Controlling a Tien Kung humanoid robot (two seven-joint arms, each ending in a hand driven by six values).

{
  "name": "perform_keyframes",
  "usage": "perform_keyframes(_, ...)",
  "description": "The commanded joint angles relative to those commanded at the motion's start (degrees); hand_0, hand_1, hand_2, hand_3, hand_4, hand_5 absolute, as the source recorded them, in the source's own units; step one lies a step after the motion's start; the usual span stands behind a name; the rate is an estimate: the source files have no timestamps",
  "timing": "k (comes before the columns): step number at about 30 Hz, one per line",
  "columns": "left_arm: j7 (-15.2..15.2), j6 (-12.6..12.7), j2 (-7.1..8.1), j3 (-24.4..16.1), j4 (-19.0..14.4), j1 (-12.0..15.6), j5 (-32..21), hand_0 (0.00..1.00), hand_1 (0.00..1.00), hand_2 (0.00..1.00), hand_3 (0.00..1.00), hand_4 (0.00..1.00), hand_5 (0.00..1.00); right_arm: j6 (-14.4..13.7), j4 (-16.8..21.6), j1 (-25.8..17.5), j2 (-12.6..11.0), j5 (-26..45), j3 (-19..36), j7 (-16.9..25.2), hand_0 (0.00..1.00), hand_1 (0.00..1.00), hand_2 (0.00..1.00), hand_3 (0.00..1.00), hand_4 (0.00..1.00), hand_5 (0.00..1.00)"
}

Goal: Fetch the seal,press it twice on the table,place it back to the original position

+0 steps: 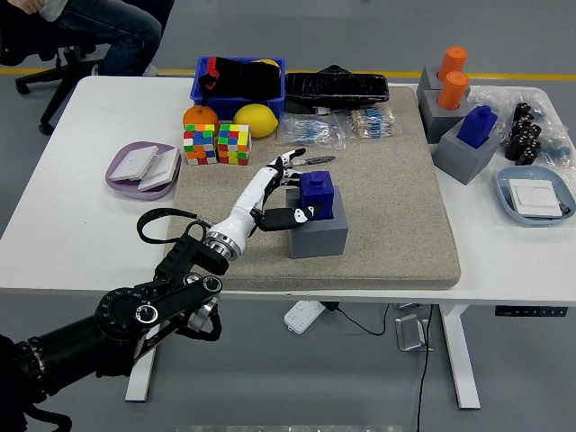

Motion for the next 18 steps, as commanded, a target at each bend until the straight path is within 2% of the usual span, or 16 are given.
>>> perform_keyframes(18, -2.4, 0.83, -0.21, 0.09, 0.04, 0.15, -0.75, 0.818, 0.526, 0.473, 0.897, 0.681, 0.002, -0.64, 0.0, -0.1, 0.11, -0.08, 0.33, 0.46, 0.948, 0.809, 0.805, 0.812, 0.891, 0.511)
